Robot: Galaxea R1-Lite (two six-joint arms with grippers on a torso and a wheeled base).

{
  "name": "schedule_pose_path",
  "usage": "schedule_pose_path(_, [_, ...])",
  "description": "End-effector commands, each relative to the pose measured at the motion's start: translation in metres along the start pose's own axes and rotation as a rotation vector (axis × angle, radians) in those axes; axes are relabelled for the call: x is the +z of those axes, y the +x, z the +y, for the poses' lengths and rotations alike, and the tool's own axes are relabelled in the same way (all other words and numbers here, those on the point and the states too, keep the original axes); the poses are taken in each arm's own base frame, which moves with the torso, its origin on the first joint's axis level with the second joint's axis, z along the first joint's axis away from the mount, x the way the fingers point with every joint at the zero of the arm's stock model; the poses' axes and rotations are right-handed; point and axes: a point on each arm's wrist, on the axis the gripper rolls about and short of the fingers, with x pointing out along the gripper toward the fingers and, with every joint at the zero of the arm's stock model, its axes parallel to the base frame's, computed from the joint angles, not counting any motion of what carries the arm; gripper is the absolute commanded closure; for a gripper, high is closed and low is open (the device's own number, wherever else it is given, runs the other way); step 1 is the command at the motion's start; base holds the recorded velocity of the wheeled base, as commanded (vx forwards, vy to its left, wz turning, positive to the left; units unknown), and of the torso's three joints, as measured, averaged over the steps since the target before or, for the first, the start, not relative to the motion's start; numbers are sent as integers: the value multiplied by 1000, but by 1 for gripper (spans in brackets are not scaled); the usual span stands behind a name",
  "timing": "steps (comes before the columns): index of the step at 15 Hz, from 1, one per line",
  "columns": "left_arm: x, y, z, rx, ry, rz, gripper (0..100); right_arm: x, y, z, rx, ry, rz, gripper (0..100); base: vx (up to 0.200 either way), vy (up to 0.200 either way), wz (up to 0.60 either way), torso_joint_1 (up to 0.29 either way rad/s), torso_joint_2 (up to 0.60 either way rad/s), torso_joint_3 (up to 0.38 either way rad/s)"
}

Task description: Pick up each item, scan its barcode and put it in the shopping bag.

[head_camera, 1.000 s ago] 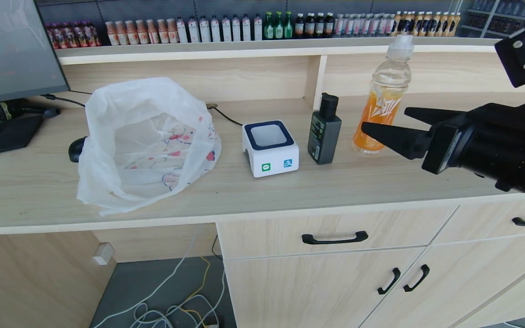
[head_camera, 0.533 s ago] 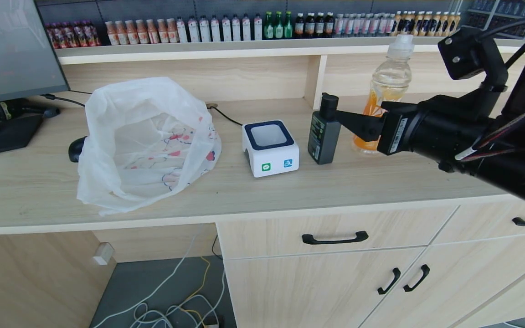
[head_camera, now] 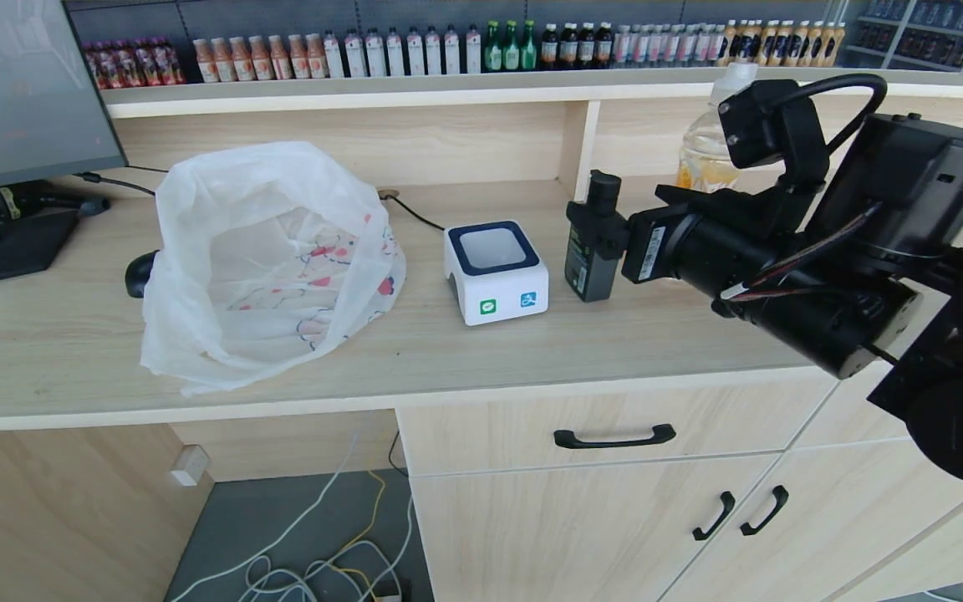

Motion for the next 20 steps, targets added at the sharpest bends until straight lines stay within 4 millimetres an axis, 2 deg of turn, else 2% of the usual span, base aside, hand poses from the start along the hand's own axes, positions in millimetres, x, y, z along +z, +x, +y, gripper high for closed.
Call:
schedule_pose_path(1, [0, 0, 0, 0, 0, -1, 0, -15, 11, 2, -4, -3, 25, 0, 0, 0, 0, 0, 0, 0])
schedule_pose_path(6, [0, 0, 0, 0, 0, -1, 0, -27, 23, 0, -58, -4, 38, 0, 0, 0, 0, 0, 0, 0])
schedule_pose_path(8, [0, 0, 0, 0, 0, -1, 0, -36, 34, 2, -102, 16, -21, 0, 0, 0, 0, 0, 0, 0])
schedule_pose_path(10, [0, 0, 0, 0, 0, -1, 0, -46, 47, -10, -142, 15, -56, 0, 0, 0, 0, 0, 0, 0])
schedule_pose_path(13, [0, 0, 0, 0, 0, -1, 0, -44, 57, -11, -143, 21, -79, 0, 0, 0, 0, 0, 0, 0])
schedule_pose_path(20, [0, 0, 0, 0, 0, -1, 0, -55, 67, -16, -159, 18, -65, 0, 0, 0, 0, 0, 0, 0])
